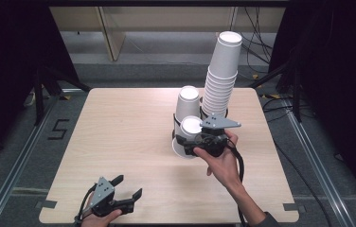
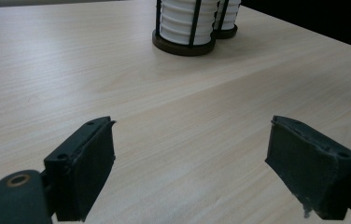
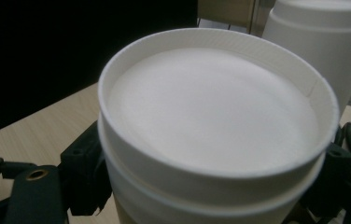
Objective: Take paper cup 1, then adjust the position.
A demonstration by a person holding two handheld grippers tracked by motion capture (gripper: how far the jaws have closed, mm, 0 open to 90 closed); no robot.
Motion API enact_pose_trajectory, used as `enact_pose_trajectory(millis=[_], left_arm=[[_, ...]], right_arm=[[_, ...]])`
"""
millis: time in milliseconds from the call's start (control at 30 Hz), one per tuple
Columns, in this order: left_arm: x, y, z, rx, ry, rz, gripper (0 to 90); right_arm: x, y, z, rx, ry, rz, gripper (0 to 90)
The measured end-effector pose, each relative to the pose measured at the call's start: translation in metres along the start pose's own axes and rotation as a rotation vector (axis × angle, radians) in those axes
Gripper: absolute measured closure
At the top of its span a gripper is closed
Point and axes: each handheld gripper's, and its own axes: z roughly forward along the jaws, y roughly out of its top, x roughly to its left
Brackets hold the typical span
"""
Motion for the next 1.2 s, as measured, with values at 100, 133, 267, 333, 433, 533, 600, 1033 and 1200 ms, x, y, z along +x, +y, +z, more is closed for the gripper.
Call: enact_pose_trajectory(millis=[100,133,267,333,433,533,600,1033,1200], left_arm=[[-0.001,0.002,0.005,-0.021,0.002,0.006,14.3],[-0.001,0.002,0.007,-0.027,-0.002,0.005,14.4],[-0.003,0.002,0.013,-0.025,-0.006,0.023,14.4],[-0.004,0.002,0.016,-0.025,-0.010,0.027,14.3],[-0.005,0.002,0.019,-0.028,-0.015,0.036,14.4],[-0.004,0.003,0.019,-0.032,-0.019,0.039,14.4],[-0.004,0.003,0.019,-0.043,-0.027,0.031,14.4],[-0.008,0.003,0.018,-0.047,-0.058,0.041,14.4],[-0.011,0.004,0.019,-0.089,-0.089,0.031,14.3]], right_arm=[[0.002,-0.010,0.006,0.015,0.022,0.022,20.7],[0.003,-0.012,0.008,0.022,0.034,0.016,20.7],[0.004,-0.020,0.010,0.035,0.040,0.012,20.7],[0.006,-0.024,0.011,0.040,0.048,0.031,20.7],[0.007,-0.029,0.011,0.050,0.061,0.025,20.7],[0.009,-0.033,0.011,0.048,0.068,0.024,20.7],[0.009,-0.035,0.013,0.040,0.089,0.021,20.6],[0.019,-0.046,0.018,0.065,0.117,0.035,20.6],[0.027,-0.048,0.023,0.062,0.147,0.030,20.6]])
